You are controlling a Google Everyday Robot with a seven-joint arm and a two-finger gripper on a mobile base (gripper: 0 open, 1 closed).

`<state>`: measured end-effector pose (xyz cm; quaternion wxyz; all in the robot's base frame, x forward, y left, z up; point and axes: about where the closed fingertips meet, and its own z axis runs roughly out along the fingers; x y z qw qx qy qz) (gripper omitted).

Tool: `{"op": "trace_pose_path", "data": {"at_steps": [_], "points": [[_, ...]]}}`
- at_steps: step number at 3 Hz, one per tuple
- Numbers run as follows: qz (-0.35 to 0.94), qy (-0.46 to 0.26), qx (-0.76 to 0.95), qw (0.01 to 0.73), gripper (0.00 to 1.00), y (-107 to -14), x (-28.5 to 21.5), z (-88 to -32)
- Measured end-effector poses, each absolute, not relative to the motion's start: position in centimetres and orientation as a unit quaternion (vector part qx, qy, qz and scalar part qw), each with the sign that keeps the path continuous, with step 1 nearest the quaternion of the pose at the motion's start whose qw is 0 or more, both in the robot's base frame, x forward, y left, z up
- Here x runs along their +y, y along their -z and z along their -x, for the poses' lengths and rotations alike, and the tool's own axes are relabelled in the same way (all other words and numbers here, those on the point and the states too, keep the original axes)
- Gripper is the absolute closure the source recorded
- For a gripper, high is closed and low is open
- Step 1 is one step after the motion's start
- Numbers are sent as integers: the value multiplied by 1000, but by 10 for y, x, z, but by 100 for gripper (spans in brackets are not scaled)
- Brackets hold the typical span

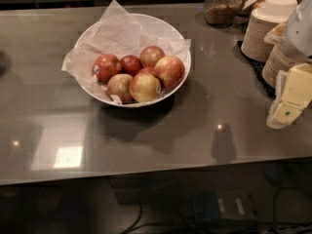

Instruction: Pick apple from white bowl

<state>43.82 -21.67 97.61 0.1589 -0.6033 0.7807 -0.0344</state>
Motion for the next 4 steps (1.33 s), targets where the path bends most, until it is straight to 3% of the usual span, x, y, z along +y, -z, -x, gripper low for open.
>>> {"op": "trace_pose_path", "data": {"at_steps": [2, 4], "points": [[621, 25, 763, 177, 0, -969, -198, -453], [684, -23, 687, 245, 0, -964, -133, -494]]}}
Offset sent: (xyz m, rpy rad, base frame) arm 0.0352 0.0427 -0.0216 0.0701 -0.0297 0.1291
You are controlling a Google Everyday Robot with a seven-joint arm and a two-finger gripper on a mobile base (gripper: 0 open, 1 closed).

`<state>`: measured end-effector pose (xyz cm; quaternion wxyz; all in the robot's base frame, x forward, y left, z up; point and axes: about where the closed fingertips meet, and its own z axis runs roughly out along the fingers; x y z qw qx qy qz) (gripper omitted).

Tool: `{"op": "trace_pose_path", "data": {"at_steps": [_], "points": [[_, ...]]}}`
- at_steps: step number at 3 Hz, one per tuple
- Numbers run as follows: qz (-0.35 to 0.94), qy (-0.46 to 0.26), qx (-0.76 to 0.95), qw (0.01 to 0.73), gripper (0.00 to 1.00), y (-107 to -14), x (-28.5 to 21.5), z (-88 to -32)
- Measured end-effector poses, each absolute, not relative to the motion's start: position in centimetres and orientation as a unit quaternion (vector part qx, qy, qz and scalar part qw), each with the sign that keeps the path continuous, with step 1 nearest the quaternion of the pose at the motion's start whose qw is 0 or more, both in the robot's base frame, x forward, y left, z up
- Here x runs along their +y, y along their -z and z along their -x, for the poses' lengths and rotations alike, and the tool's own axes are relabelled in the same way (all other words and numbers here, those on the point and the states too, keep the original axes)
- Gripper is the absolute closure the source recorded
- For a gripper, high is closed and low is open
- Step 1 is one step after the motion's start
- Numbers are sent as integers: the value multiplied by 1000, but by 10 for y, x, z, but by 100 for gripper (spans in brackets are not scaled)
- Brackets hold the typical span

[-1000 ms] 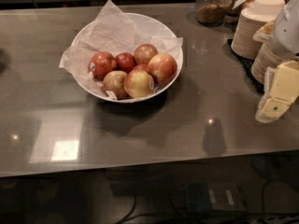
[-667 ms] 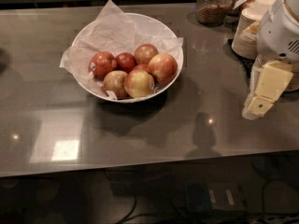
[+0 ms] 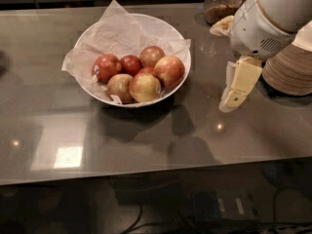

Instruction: Pick apple from white bowl

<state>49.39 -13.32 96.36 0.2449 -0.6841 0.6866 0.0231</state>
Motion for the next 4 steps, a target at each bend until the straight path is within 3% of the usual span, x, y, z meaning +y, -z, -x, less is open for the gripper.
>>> {"op": "trace_pose_path", "data": {"at_steps": [3, 4], "points": [[683, -67, 670, 283, 0, -951, -109, -515], [686, -85, 658, 300, 16, -949, -97, -522]]}}
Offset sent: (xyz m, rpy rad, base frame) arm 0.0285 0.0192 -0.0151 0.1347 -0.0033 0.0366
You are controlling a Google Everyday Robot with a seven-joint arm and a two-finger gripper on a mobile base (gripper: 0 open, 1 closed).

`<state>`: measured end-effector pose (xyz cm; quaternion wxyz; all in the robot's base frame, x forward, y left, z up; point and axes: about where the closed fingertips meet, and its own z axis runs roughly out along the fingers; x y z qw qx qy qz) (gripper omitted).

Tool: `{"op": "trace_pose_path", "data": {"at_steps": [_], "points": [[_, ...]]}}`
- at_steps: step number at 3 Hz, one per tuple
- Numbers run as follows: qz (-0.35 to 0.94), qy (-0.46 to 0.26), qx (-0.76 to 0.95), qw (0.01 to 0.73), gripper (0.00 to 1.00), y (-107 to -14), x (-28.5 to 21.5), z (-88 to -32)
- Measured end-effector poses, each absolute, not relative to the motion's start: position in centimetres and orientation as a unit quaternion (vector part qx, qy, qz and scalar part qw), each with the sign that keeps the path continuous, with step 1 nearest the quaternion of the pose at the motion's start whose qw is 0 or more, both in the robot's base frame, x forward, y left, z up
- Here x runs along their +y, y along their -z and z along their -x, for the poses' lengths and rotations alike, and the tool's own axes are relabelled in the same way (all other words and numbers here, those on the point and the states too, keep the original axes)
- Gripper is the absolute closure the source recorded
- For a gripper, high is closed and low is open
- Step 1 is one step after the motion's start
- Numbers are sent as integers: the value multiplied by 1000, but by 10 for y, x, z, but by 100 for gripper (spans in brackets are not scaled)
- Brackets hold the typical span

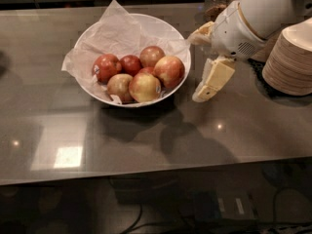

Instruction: Pick apple from white bowl

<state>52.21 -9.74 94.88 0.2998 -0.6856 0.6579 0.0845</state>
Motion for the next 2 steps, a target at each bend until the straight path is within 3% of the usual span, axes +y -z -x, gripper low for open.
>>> {"op": "trace_pose_path", "data": {"at_steps": [1, 2], "points": [[687, -95, 647, 315, 37, -949, -88, -531], [686, -98, 641, 329, 35, -951, -82, -544]]}}
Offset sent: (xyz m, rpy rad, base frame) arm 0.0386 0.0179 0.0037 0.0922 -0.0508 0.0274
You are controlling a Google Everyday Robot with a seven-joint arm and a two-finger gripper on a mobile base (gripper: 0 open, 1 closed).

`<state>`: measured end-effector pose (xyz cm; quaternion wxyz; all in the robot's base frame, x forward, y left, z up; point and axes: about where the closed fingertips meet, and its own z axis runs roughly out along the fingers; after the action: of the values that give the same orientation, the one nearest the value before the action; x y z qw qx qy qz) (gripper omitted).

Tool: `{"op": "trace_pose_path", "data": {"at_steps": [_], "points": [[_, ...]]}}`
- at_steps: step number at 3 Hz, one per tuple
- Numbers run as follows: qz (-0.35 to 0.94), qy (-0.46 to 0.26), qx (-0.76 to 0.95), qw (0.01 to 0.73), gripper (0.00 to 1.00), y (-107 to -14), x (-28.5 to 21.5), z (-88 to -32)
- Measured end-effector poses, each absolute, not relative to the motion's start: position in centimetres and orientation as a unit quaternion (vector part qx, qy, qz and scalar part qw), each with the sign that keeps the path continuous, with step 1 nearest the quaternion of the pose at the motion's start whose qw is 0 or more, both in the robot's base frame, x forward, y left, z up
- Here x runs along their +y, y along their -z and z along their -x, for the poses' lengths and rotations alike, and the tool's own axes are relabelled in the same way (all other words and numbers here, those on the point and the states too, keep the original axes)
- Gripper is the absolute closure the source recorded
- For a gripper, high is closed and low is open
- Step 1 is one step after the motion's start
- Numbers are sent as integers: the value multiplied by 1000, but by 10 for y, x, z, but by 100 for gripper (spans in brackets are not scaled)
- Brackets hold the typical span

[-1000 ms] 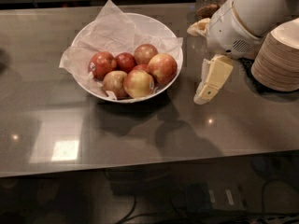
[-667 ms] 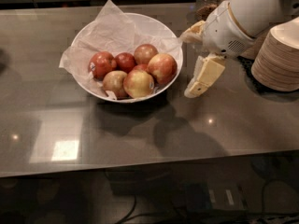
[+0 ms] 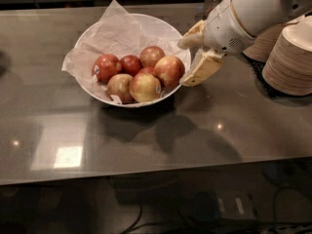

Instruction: Pick apple from white bowl

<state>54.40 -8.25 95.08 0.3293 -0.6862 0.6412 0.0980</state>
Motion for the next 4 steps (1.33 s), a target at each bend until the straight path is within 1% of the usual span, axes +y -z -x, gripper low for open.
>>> {"op": "trace_pose_path", "data": {"at_steps": [1, 2, 3, 4], "points": [[688, -104, 633, 339, 26, -951, -72, -558], [692, -117, 628, 336, 22, -943, -62, -568], [694, -140, 624, 330, 25, -932, -51, -575], [693, -163, 624, 323, 34, -922, -45, -577]]}}
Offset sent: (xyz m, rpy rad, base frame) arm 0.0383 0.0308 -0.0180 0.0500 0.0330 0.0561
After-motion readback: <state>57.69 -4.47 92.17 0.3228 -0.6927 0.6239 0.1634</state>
